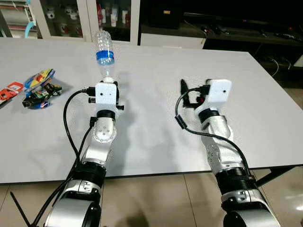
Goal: Picking trash to rubbish bin
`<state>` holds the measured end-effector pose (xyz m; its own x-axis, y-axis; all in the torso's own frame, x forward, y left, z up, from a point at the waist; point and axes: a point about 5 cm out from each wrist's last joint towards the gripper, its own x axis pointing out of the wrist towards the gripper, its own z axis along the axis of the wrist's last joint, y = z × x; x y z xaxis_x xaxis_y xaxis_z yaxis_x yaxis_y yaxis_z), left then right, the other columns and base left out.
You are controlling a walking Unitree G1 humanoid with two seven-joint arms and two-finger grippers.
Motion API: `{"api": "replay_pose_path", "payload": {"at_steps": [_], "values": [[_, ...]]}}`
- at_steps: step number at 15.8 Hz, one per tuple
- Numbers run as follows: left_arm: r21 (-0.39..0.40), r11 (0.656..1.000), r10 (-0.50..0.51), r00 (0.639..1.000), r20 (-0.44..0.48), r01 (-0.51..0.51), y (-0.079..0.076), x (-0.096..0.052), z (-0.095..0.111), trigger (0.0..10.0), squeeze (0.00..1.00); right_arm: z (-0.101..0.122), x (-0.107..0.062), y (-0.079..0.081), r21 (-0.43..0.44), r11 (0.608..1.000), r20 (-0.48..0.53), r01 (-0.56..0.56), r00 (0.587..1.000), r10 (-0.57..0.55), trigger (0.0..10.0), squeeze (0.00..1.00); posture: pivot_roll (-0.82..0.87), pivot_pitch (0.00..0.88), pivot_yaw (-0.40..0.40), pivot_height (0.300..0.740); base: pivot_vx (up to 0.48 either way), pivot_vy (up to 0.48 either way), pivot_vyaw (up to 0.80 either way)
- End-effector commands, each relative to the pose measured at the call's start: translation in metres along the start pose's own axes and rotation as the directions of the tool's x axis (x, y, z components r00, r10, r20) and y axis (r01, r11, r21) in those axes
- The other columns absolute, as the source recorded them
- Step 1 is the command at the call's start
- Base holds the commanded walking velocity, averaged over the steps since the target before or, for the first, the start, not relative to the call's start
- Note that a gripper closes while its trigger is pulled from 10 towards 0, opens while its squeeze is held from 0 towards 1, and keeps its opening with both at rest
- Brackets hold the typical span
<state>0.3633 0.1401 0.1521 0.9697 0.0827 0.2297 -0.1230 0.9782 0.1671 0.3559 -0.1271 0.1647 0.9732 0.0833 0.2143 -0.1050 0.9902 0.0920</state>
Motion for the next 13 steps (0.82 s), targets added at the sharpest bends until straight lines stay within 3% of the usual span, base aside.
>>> {"api": "replay_pose_path", "payload": {"at_steps": [1, 13], "values": [[0.009, 1.000, -0.021, 1.000, 0.013, 0.021, -0.0038, -0.0007, 0.0027, 10.0, 0.00, 0.0026, 0.0017, -0.0101, -0.015, 0.999, 0.015, 0.051, 0.999, -0.050, 10.0, 0.00, -0.07, 0.033, -0.107, 0.740, 0.000, 0.000, 0.00], [0.011, 0.999, -0.031, 0.999, 0.020, 0.030, -0.0083, -0.0017, 0.0035, 10.0, 0.00, -0.0061, 0.0016, -0.0015, -0.002, 1.000, 0.001, 0.015, 1.000, -0.015, 10.0, 0.00, -0.07, 0.019, -0.105, 0.740, 0.000, 0.000, 0.00]]}}
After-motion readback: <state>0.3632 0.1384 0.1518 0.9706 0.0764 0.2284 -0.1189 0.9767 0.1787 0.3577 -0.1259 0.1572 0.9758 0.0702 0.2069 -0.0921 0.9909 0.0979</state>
